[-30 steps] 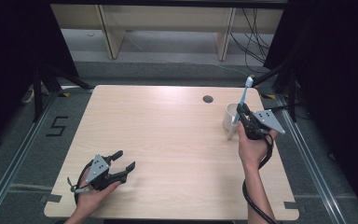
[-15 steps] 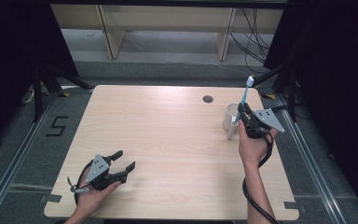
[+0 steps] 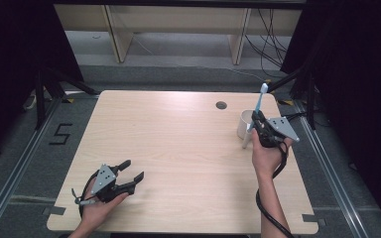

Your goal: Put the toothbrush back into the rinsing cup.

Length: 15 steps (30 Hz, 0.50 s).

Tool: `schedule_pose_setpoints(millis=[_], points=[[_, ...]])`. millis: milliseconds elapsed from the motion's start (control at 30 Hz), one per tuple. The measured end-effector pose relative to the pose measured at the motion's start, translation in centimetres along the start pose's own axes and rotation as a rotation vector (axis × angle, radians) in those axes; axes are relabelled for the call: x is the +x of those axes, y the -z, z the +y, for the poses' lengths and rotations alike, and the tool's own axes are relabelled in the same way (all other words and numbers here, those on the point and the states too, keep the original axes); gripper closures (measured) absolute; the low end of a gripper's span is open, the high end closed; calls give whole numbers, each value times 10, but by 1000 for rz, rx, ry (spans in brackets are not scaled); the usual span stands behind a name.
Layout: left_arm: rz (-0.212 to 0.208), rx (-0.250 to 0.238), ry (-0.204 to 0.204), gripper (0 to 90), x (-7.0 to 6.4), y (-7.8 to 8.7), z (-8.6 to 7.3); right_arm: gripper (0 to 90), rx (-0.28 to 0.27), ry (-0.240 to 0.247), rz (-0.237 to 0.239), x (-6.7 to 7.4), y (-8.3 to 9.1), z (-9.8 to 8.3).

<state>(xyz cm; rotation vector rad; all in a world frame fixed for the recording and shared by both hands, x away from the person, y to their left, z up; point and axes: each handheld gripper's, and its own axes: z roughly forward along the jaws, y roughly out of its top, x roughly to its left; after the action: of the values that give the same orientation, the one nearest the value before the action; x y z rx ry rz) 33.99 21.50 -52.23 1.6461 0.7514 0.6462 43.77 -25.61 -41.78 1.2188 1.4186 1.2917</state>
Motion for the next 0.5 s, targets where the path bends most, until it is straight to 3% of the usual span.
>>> schedule_pose_setpoints(millis=[300, 367, 467, 500], points=[[-7, -15, 1, 313, 0, -2, -1, 793, -4, -11, -18, -2, -1, -5], [-5, -9, -15, 312, 0, -1, 0, 792, -4, -7, -17, -3, -2, -6], [0, 2, -6, 313, 0, 0, 0, 792, 2, -29, -19, -1, -3, -9], [-9, -17, 1, 313, 0, -2, -1, 792, 2, -26, -18, -1, -4, -10]])
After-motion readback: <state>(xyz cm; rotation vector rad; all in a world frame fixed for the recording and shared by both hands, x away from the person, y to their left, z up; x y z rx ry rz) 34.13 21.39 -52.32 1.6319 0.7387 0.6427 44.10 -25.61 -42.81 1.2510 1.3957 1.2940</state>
